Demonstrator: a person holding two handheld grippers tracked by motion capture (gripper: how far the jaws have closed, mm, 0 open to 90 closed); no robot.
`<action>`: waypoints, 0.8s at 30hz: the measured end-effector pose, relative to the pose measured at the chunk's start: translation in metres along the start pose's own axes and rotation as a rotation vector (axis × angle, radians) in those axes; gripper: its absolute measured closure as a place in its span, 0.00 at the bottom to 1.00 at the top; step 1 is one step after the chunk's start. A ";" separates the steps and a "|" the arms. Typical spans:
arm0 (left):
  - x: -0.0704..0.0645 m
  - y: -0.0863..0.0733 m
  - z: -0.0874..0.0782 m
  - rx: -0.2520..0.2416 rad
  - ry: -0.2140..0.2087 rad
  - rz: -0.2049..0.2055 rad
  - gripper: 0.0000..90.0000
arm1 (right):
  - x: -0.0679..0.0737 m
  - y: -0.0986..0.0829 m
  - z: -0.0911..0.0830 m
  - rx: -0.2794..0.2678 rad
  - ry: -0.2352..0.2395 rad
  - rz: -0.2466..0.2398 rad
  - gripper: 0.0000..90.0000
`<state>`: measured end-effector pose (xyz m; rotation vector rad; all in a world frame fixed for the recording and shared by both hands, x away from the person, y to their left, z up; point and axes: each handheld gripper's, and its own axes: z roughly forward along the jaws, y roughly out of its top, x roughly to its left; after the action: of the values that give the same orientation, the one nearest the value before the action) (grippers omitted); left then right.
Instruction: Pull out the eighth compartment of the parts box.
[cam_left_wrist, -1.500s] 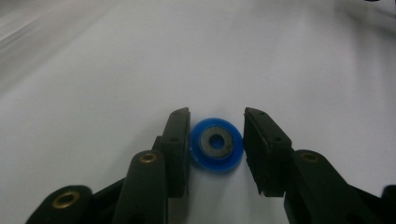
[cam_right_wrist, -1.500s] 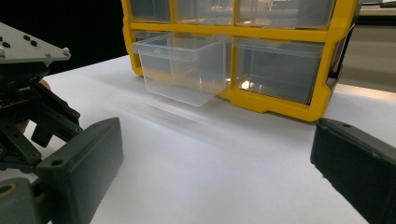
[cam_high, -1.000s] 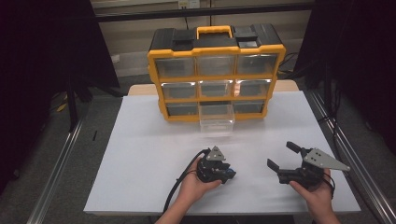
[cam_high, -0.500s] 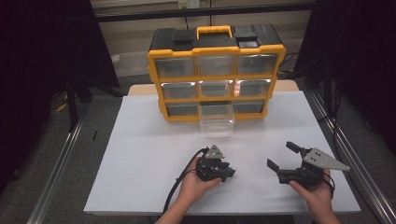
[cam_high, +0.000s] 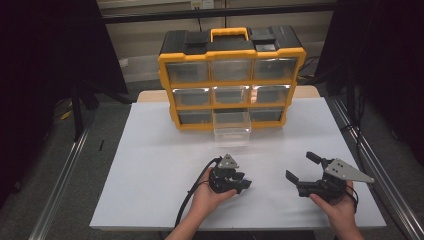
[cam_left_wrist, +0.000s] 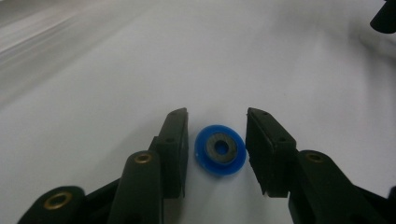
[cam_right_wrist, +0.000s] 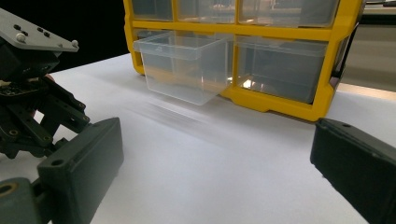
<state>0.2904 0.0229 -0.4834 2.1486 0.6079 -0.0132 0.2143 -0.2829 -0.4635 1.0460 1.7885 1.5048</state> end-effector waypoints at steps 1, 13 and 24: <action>0.000 0.000 0.000 0.007 0.010 0.009 0.67 | 0.000 0.000 0.000 -0.002 0.001 -0.001 0.02; -0.003 -0.001 0.001 0.044 0.017 0.033 0.70 | 0.000 0.000 0.000 -0.002 0.001 -0.003 0.03; -0.008 -0.003 0.001 0.047 0.010 0.042 0.80 | 0.000 0.000 0.000 -0.001 -0.001 -0.003 0.03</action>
<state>0.2824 0.0202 -0.4844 2.2079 0.5734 0.0057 0.2142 -0.2828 -0.4634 1.0429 1.7871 1.5029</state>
